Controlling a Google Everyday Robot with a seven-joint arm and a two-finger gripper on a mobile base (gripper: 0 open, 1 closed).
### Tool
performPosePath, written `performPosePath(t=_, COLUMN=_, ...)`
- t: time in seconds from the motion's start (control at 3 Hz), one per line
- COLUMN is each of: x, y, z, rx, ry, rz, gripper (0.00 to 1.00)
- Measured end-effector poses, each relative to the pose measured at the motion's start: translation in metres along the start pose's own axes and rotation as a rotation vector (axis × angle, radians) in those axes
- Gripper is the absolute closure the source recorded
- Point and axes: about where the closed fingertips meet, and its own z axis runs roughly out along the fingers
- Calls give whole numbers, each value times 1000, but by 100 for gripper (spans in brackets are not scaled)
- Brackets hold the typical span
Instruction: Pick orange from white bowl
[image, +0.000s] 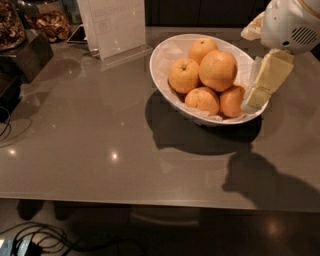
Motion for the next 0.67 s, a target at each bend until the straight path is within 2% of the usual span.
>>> performPosePath(t=0.67, x=-7, y=-42, z=24, rx=-12, ry=-80, rz=104, gripper=0)
